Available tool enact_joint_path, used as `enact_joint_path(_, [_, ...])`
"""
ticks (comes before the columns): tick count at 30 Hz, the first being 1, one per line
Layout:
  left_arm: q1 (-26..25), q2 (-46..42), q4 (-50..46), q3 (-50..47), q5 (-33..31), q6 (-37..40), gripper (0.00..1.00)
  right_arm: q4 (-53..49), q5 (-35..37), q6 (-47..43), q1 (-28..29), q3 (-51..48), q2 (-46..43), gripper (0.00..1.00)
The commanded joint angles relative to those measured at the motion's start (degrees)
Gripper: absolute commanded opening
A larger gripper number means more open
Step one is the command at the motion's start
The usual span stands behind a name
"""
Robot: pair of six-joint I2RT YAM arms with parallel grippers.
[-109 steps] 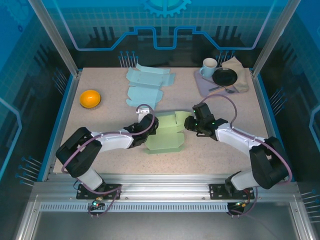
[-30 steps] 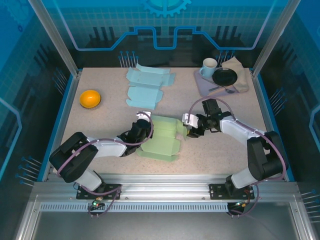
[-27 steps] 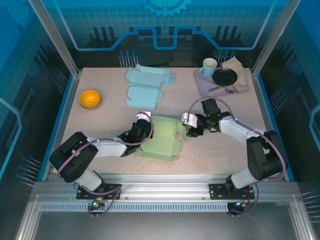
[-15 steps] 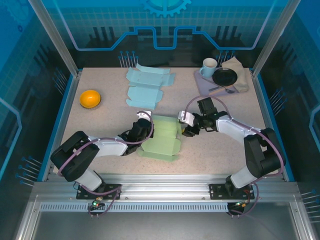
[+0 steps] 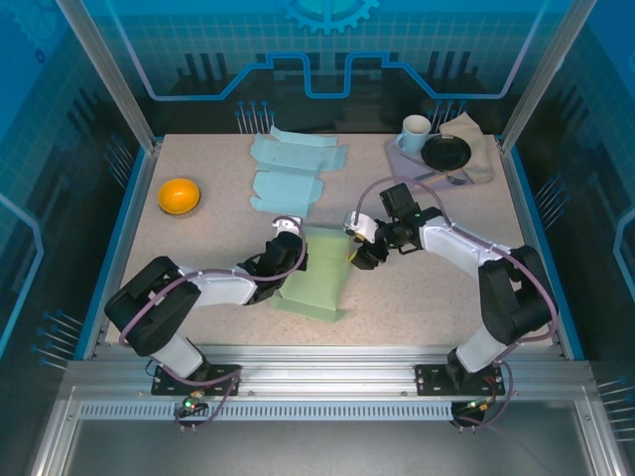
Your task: Fold the paper box
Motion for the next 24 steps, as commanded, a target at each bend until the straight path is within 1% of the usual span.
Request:
enact_joint_path(1, [-0.3, 0.6, -0.3, 1.6, 0.5, -1.3, 0.0, -4.7, -0.4, 6.8, 1.4, 3.3, 1.7, 0.64])
enact_joint_path(5, [-0.4, 0.4, -0.5, 1.5, 0.5, -1.5, 0.0, -4.6, 0.2, 11.8, 1.4, 2.8, 1.3, 0.64])
enact_joint_path(8, [-0.3, 0.5, -0.8, 1.5, 0.4, -2.0, 0.0, -3.2, -1.0, 17.0, 1.8, 2.3, 0.4, 0.64])
enact_joint_path(11, [-0.3, 0.7, -1.6, 1.9, -0.1, -2.6, 0.0, 0.1, -1.8, 20.5, 3.1, 0.3, -1.7, 0.65])
enact_joint_path(16, [-0.3, 1.0, -2.6, 2.8, 0.3, -3.4, 0.0, 6.5, -2.6, 23.4, 5.3, -3.0, -4.0, 0.67])
enact_joint_path(23, [-0.3, 1.2, -4.2, 3.6, 0.3, -4.6, 0.0, 9.7, -1.9, 27.8, 6.5, -4.1, -4.2, 0.68])
enact_joint_path(24, [-0.4, 1.2, -4.2, 3.6, 0.2, -4.8, 0.0, 10.4, -1.5, 28.4, 6.6, -4.6, -4.4, 0.71])
